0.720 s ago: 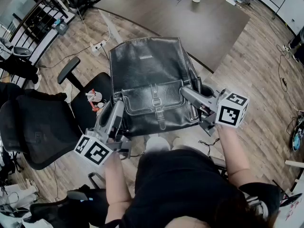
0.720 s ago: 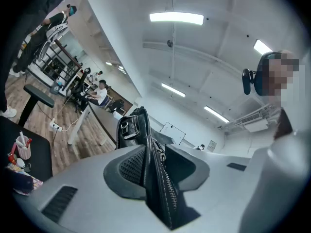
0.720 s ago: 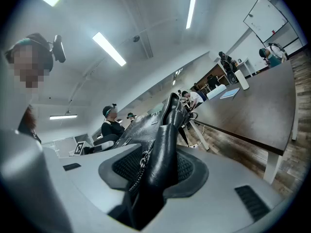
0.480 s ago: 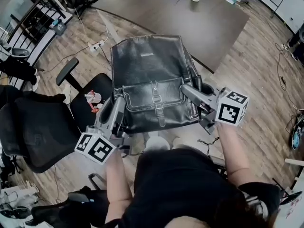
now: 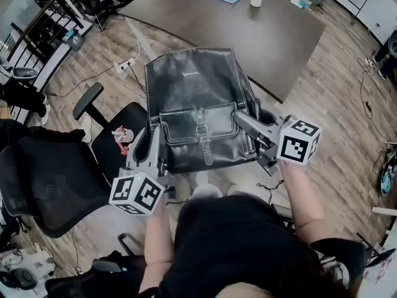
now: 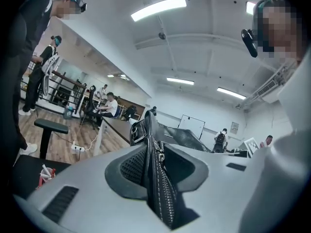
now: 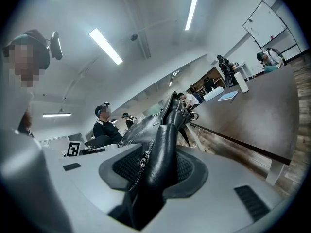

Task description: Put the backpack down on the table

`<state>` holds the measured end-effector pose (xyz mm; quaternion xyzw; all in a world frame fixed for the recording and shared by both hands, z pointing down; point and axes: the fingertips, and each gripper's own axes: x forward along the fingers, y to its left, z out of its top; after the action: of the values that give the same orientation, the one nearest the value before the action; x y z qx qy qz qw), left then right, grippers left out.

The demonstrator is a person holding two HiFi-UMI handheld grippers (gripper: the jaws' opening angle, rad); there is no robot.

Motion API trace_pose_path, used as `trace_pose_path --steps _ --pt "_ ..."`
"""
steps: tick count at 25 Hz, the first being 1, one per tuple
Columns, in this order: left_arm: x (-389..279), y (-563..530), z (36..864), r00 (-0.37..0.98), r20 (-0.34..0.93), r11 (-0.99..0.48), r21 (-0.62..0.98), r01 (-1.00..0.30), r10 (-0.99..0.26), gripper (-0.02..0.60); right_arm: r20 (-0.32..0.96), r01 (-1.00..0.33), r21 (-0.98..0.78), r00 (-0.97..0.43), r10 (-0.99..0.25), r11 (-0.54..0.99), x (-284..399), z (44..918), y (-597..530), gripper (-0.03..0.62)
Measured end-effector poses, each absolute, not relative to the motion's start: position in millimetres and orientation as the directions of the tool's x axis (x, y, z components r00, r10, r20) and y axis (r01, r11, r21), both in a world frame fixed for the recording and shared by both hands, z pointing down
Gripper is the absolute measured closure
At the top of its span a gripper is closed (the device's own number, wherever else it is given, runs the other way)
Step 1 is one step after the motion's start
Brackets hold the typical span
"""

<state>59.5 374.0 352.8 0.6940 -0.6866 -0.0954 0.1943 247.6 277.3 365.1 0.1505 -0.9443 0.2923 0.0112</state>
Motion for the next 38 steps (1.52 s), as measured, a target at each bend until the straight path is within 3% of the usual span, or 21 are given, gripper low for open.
trace_pose_path --steps 23,38 --pt "-52.5 345.1 364.9 0.081 0.136 -0.019 0.407 -0.913 -0.987 0.468 0.148 -0.365 -0.525 -0.929 -0.340 0.769 140.3 371.7 259.3 0.431" --pt "-90.8 312.3 371.1 0.001 0.133 0.052 0.396 -0.917 -0.991 0.468 0.151 -0.318 -0.505 -0.948 -0.280 0.802 95.8 374.2 215.0 0.431"
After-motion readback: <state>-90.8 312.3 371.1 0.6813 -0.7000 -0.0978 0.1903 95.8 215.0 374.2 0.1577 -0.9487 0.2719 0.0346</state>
